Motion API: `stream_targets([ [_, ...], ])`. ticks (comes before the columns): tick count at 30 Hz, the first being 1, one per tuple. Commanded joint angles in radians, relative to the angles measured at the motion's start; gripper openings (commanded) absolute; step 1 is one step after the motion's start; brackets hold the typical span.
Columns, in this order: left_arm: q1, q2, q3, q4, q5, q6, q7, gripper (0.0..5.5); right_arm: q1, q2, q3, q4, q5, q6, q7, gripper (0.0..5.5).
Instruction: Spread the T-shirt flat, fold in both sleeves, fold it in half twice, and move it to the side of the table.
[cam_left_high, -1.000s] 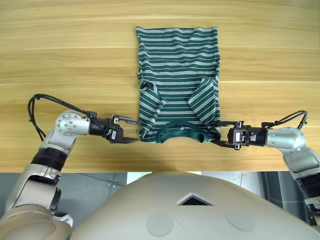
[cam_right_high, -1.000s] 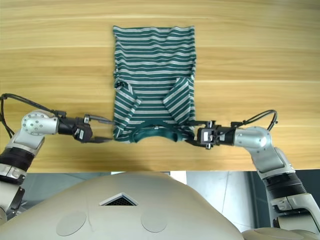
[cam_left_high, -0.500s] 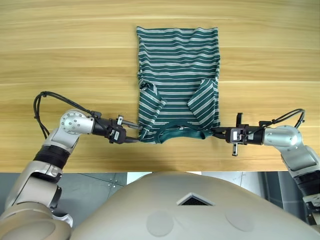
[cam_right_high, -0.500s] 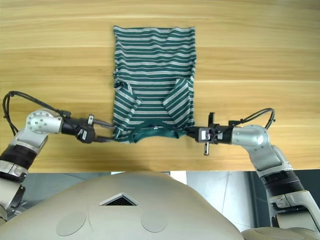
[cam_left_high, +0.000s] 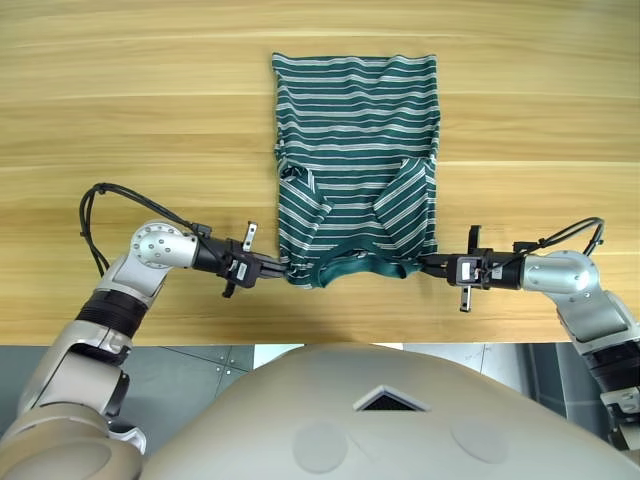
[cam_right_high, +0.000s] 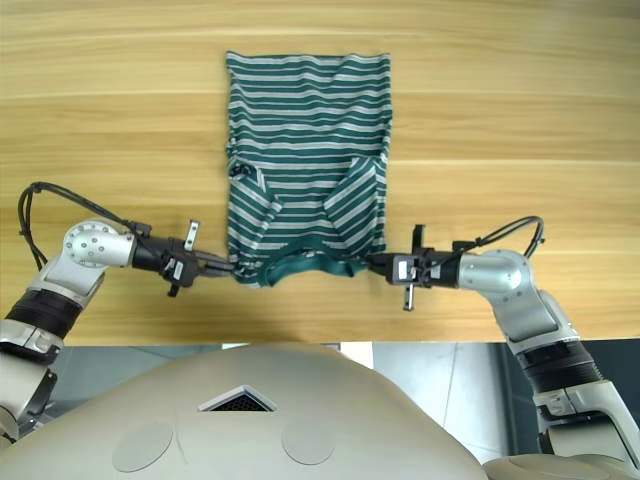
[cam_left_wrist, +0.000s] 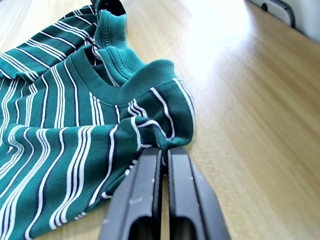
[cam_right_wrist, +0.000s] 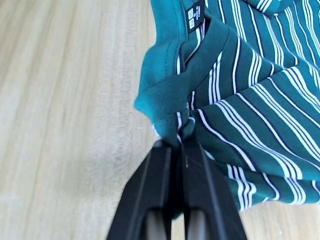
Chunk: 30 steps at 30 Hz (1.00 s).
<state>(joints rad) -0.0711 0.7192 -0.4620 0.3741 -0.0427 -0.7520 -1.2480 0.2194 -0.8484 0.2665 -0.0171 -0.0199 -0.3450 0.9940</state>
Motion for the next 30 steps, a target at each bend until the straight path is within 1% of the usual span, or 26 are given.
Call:
stream_targets([
  [1,-0.009,0.006,0.009,-0.021,-0.018,0.021,-0.007,0.0,-0.01,-0.004,0.004,0.002,-0.012,0.012,0.009,0.05],
  [7,0.016,0.049,0.041,-0.075,-0.072,0.009,-0.023,0.0,0.005,-0.026,-0.02,-0.025,0.009,-0.009,0.018,0.05],
  [13,0.076,0.129,0.121,-0.185,-0.156,0.005,-0.027,0.0,0.071,-0.07,-0.095,-0.148,0.145,-0.04,0.066,0.05],
  [21,0.136,0.187,0.156,-0.277,-0.19,0.0,-0.04,0.0,0.13,-0.097,-0.158,-0.234,0.23,-0.059,0.099,0.05],
  [24,0.175,0.218,0.17,-0.331,-0.226,-0.013,-0.05,0.0,0.16,-0.107,-0.205,-0.272,0.293,-0.078,0.117,0.05],
  [30,0.257,0.284,0.2,-0.458,-0.388,-0.019,-0.109,0.0,0.223,-0.11,-0.271,-0.33,0.399,-0.12,0.171,0.05],
])
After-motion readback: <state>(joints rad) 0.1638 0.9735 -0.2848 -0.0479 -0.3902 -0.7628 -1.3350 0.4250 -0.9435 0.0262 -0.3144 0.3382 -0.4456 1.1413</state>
